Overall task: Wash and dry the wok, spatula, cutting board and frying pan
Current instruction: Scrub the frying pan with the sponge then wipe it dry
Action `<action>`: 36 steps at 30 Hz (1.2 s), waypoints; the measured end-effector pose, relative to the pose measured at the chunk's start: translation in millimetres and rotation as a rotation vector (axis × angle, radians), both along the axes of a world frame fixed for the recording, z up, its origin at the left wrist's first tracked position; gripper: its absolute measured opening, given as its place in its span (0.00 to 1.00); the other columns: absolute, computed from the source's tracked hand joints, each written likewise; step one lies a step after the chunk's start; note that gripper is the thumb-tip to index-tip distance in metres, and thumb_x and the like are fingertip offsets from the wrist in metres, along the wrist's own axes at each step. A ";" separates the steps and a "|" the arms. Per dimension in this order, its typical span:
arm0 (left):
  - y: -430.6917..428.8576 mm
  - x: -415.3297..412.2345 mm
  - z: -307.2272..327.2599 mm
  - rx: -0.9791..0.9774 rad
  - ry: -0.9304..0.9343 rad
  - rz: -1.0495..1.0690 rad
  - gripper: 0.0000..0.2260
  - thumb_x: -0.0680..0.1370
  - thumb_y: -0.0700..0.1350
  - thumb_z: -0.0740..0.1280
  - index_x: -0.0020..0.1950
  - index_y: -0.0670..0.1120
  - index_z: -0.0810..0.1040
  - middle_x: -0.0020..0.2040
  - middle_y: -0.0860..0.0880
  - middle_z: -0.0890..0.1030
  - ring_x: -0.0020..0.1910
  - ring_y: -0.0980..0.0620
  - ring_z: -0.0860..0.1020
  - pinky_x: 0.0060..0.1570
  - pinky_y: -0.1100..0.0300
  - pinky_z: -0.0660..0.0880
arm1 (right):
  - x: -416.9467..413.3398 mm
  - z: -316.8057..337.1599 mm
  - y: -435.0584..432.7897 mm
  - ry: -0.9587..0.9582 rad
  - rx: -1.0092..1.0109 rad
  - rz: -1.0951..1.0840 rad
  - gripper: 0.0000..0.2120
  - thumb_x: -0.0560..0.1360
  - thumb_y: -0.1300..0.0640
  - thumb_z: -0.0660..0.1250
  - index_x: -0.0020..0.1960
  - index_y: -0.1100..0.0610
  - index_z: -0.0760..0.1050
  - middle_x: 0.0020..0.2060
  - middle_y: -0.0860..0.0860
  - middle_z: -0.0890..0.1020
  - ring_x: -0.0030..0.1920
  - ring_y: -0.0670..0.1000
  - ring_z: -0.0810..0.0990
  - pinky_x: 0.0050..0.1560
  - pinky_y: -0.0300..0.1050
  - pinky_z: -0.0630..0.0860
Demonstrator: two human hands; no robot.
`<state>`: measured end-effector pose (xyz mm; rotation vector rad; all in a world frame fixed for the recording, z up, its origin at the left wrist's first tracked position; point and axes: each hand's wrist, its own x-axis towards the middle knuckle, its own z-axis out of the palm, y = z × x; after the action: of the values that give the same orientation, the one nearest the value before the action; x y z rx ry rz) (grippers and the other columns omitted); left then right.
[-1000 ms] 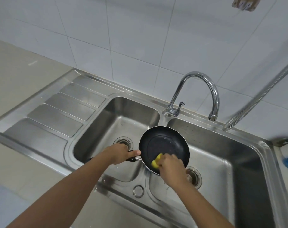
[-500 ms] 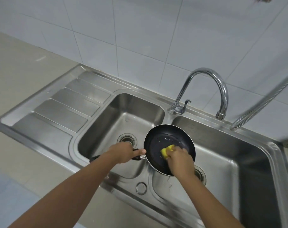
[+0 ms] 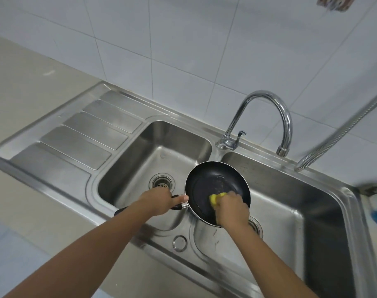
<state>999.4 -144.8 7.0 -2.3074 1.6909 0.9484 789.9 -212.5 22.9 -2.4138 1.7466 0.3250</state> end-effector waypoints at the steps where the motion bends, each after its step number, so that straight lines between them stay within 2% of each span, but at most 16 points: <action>1: -2.1 0.7 4.3 0.000 -0.005 -0.011 0.39 0.70 0.78 0.46 0.43 0.44 0.77 0.37 0.49 0.73 0.41 0.46 0.75 0.44 0.55 0.70 | 7.0 -0.3 9.4 -0.039 0.036 0.039 0.12 0.79 0.49 0.61 0.58 0.50 0.78 0.58 0.54 0.74 0.60 0.57 0.72 0.55 0.48 0.71; 3: -4.7 1.8 7.6 -0.002 -0.012 -0.021 0.39 0.71 0.77 0.48 0.40 0.43 0.76 0.36 0.48 0.72 0.40 0.46 0.76 0.43 0.55 0.71 | 26.9 -2.2 18.5 -0.152 0.086 0.094 0.11 0.79 0.49 0.60 0.56 0.50 0.79 0.57 0.55 0.74 0.59 0.58 0.72 0.55 0.49 0.72; 6: -1.5 -0.2 7.2 0.008 0.010 -0.005 0.40 0.70 0.78 0.48 0.40 0.42 0.77 0.35 0.47 0.73 0.39 0.47 0.76 0.42 0.55 0.71 | 53.4 -7.7 -3.2 -0.307 0.093 0.042 0.12 0.78 0.49 0.61 0.58 0.49 0.79 0.61 0.54 0.72 0.61 0.58 0.71 0.57 0.49 0.73; 9: 4.9 -4.3 0.1 0.008 0.031 0.020 0.40 0.67 0.79 0.44 0.37 0.44 0.75 0.34 0.46 0.74 0.37 0.47 0.77 0.40 0.55 0.70 | 54.7 -12.6 -36.1 -0.420 0.012 -0.156 0.14 0.78 0.48 0.62 0.61 0.48 0.77 0.65 0.53 0.70 0.62 0.58 0.71 0.58 0.51 0.72; 11: 4.9 -5.0 -0.5 0.004 0.035 0.040 0.39 0.69 0.79 0.46 0.35 0.44 0.74 0.32 0.46 0.75 0.35 0.47 0.77 0.39 0.56 0.70 | 52.3 -14.9 -39.9 -0.510 -0.003 -0.341 0.17 0.78 0.46 0.62 0.65 0.48 0.74 0.66 0.53 0.67 0.63 0.58 0.70 0.60 0.53 0.70; 13: 2.5 -3.2 2.7 0.010 0.020 0.027 0.38 0.70 0.78 0.47 0.35 0.44 0.75 0.33 0.47 0.75 0.36 0.48 0.77 0.39 0.56 0.70 | 58.1 -15.9 -24.9 -0.459 -0.009 -0.308 0.21 0.77 0.44 0.63 0.69 0.47 0.71 0.69 0.53 0.65 0.65 0.58 0.68 0.62 0.54 0.68; 15: -0.1 -0.2 6.2 0.019 0.007 0.012 0.38 0.71 0.77 0.48 0.36 0.44 0.76 0.35 0.47 0.75 0.39 0.48 0.78 0.39 0.55 0.69 | 61.2 -16.9 -4.2 -0.425 0.042 -0.151 0.21 0.76 0.46 0.64 0.68 0.46 0.72 0.70 0.50 0.66 0.65 0.57 0.67 0.62 0.52 0.67; 18: -1.5 3.1 9.9 0.056 0.021 -0.004 0.37 0.72 0.76 0.49 0.35 0.43 0.74 0.33 0.47 0.74 0.36 0.48 0.77 0.39 0.56 0.69 | 39.6 -5.1 14.2 -0.395 0.244 0.004 0.15 0.75 0.50 0.64 0.61 0.44 0.79 0.66 0.46 0.72 0.63 0.56 0.70 0.63 0.49 0.70; 20: -2.6 5.1 10.2 0.088 0.039 -0.014 0.38 0.72 0.76 0.49 0.36 0.42 0.75 0.33 0.46 0.74 0.33 0.48 0.77 0.39 0.56 0.70 | 13.4 6.5 14.6 -0.250 0.283 0.033 0.13 0.74 0.46 0.65 0.54 0.48 0.81 0.59 0.47 0.77 0.61 0.56 0.73 0.60 0.48 0.72; 22: -4.0 5.4 11.2 0.100 0.050 -0.009 0.37 0.71 0.77 0.49 0.36 0.43 0.74 0.31 0.46 0.74 0.31 0.49 0.77 0.38 0.56 0.71 | -11.5 15.7 6.7 -0.007 0.215 0.035 0.16 0.74 0.42 0.65 0.52 0.52 0.80 0.55 0.50 0.79 0.60 0.55 0.74 0.57 0.46 0.70; 23: -5.5 5.3 11.8 0.099 0.047 -0.011 0.37 0.71 0.77 0.50 0.36 0.43 0.73 0.30 0.47 0.75 0.30 0.49 0.77 0.37 0.56 0.70 | -20.5 18.3 0.1 0.099 0.146 0.031 0.17 0.74 0.41 0.64 0.54 0.52 0.79 0.55 0.50 0.79 0.61 0.54 0.73 0.56 0.47 0.68; 25: -7.7 5.5 12.9 0.090 0.034 -0.020 0.37 0.70 0.78 0.50 0.38 0.44 0.74 0.30 0.47 0.76 0.30 0.49 0.77 0.37 0.57 0.70 | -28.7 18.1 -18.1 0.196 -0.002 0.044 0.15 0.77 0.45 0.62 0.58 0.52 0.77 0.58 0.49 0.77 0.62 0.53 0.71 0.56 0.48 0.65; 28: -8.4 5.3 12.4 0.069 0.029 -0.013 0.38 0.69 0.79 0.50 0.39 0.44 0.75 0.32 0.46 0.78 0.29 0.50 0.77 0.36 0.57 0.70 | -21.0 8.9 -40.8 0.126 -0.111 0.119 0.14 0.79 0.53 0.59 0.63 0.51 0.75 0.64 0.50 0.73 0.64 0.55 0.69 0.59 0.50 0.64; 32: -8.5 5.8 7.1 0.050 0.021 -0.009 0.38 0.68 0.80 0.49 0.39 0.45 0.75 0.33 0.46 0.79 0.28 0.50 0.78 0.34 0.57 0.69 | 2.0 -11.7 -38.1 -0.014 -0.093 0.208 0.25 0.75 0.55 0.64 0.71 0.47 0.67 0.75 0.49 0.62 0.68 0.56 0.66 0.68 0.57 0.60; 34: -8.7 6.6 6.1 0.043 0.010 -0.011 0.38 0.68 0.80 0.49 0.38 0.46 0.74 0.33 0.47 0.79 0.28 0.51 0.77 0.33 0.57 0.68 | -1.2 -14.7 -32.2 -0.028 -0.073 0.179 0.26 0.76 0.54 0.64 0.73 0.48 0.65 0.75 0.50 0.62 0.67 0.57 0.68 0.66 0.56 0.65; 36: -10.4 7.5 5.4 0.011 -0.006 -0.014 0.37 0.68 0.80 0.50 0.38 0.46 0.74 0.33 0.48 0.79 0.29 0.51 0.78 0.33 0.57 0.68 | -14.6 -10.7 -27.2 0.018 -0.076 0.129 0.23 0.77 0.54 0.62 0.71 0.49 0.66 0.72 0.51 0.67 0.63 0.57 0.71 0.60 0.52 0.69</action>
<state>1006.9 -155.1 12.4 -2.2858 1.6928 0.9447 775.4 -239.7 12.2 -2.5914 1.6430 0.3015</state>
